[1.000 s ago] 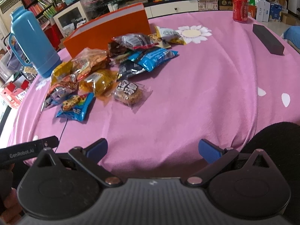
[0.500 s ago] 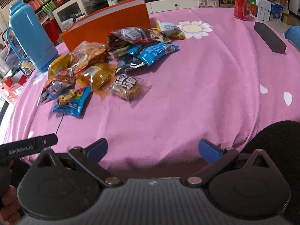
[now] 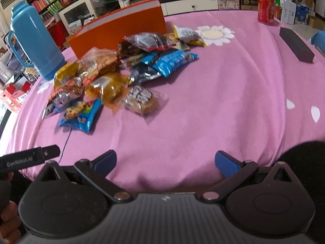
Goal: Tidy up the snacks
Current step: 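Grasp the silver-orange chip bag with the left tool while the right tool grasps the blue bar packet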
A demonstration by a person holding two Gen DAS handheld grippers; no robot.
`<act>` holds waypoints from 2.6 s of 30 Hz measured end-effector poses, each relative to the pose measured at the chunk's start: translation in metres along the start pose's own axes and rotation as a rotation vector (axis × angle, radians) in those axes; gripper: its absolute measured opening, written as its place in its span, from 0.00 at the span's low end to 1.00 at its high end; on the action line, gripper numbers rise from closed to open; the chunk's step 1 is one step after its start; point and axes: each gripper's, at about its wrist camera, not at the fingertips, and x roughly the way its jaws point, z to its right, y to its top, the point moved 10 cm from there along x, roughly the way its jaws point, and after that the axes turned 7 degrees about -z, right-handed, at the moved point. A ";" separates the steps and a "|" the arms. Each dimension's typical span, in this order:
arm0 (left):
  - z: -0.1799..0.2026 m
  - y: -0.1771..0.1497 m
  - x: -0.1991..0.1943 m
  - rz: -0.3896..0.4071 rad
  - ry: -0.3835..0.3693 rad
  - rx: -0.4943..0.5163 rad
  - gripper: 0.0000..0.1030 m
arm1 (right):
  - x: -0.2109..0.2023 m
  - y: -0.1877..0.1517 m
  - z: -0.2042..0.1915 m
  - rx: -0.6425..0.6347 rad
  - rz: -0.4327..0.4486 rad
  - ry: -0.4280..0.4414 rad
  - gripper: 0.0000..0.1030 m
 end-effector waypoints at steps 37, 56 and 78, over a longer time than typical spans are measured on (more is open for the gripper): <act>-0.009 0.137 0.047 0.073 -0.012 -0.065 0.52 | 0.064 0.048 0.005 -0.245 0.176 -0.065 0.99; -0.065 0.067 0.013 0.071 -0.033 -0.164 0.68 | 0.063 0.083 -0.037 -0.331 0.170 0.002 0.99; -0.130 0.069 0.014 0.101 -0.023 -0.299 0.75 | 0.107 0.062 -0.204 -0.779 -0.044 0.410 0.99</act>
